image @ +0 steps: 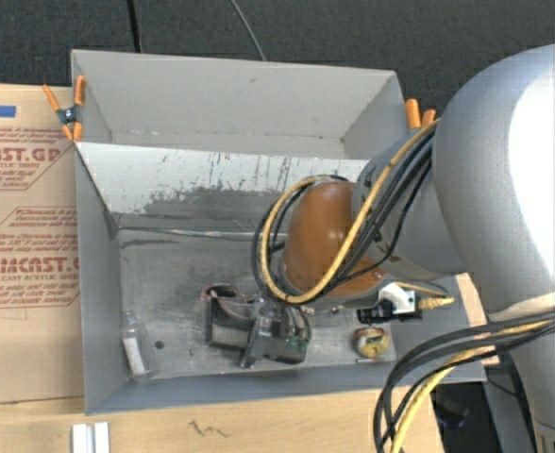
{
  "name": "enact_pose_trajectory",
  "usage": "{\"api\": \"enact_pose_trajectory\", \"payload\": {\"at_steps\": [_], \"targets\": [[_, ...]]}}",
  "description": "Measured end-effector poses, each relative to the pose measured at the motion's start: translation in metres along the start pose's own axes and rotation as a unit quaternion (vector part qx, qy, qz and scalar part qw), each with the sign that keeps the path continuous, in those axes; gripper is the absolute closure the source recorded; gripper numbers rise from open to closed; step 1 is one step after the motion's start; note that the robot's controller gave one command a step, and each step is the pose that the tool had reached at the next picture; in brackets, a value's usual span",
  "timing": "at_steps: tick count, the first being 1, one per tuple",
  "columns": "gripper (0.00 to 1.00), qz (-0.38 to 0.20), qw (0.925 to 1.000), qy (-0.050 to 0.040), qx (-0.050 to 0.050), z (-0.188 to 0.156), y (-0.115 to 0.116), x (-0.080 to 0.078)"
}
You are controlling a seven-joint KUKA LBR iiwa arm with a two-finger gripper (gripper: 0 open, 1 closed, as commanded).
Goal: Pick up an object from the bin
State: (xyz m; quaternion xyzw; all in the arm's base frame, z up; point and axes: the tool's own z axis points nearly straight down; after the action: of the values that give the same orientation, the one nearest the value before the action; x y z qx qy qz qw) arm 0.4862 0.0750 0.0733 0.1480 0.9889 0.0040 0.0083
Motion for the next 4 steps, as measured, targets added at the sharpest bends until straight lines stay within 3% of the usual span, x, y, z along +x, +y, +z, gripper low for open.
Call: {"api": "enact_pose_trajectory", "payload": {"at_steps": [2,3,4], "targets": [[1.0,0.0,1.0,0.0032,0.002,-0.003,0.0,0.001],[1.0,0.0,0.9999,0.0106,0.006,-0.012,-0.002,0.004],[1.0,-0.001,0.9999,0.0099,0.006,-0.023,-0.002,0.003]]}}
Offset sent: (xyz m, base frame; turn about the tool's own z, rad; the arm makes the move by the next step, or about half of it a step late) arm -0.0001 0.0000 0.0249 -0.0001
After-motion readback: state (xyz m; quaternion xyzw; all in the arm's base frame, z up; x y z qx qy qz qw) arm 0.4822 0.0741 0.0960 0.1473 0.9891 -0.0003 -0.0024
